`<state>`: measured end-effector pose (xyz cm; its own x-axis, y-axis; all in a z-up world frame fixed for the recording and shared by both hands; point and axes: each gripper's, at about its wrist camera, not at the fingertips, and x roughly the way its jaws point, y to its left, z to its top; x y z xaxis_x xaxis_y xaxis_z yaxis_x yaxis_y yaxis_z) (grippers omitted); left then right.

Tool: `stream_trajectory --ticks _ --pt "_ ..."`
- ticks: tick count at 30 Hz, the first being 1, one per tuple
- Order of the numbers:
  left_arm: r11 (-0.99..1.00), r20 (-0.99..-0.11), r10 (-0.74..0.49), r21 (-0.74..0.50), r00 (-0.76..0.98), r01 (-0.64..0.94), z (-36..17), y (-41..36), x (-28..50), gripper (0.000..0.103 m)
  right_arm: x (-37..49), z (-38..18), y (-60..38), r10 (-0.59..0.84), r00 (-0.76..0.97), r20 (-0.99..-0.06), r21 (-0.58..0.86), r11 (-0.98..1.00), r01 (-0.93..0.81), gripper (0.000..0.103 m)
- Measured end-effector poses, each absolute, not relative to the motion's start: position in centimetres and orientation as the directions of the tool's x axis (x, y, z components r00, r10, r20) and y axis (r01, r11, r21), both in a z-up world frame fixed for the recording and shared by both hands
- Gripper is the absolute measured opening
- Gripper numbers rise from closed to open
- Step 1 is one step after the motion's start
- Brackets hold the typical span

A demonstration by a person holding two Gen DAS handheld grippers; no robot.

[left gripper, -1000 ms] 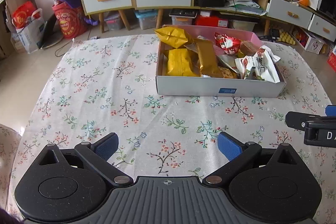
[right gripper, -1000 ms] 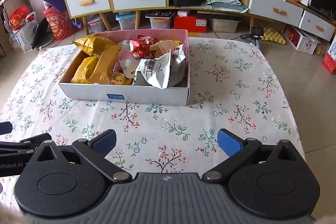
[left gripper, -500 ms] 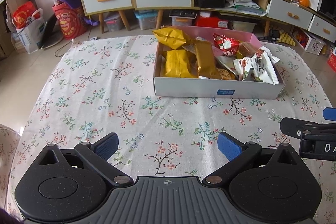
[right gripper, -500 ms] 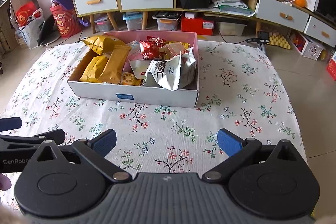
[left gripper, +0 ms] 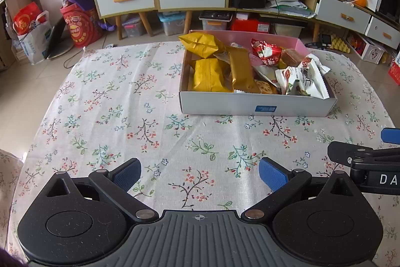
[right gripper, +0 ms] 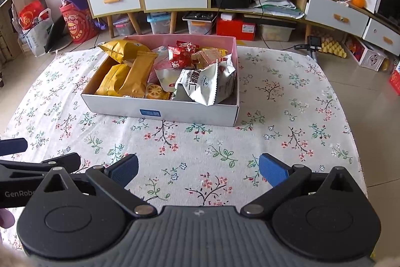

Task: Organize snacks

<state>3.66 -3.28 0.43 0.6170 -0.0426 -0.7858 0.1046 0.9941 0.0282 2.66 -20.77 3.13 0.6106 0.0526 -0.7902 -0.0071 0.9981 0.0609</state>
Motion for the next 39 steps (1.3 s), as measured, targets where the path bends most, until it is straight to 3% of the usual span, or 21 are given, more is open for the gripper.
stream_trajectory --ticks 39 --pt "0.994 -0.791 -0.031 0.04 0.611 0.102 0.33 -3.39 3.66 0.101 2.56 3.08 -20.93 0.042 0.609 -0.792 0.055 0.998 0.003 0.103"
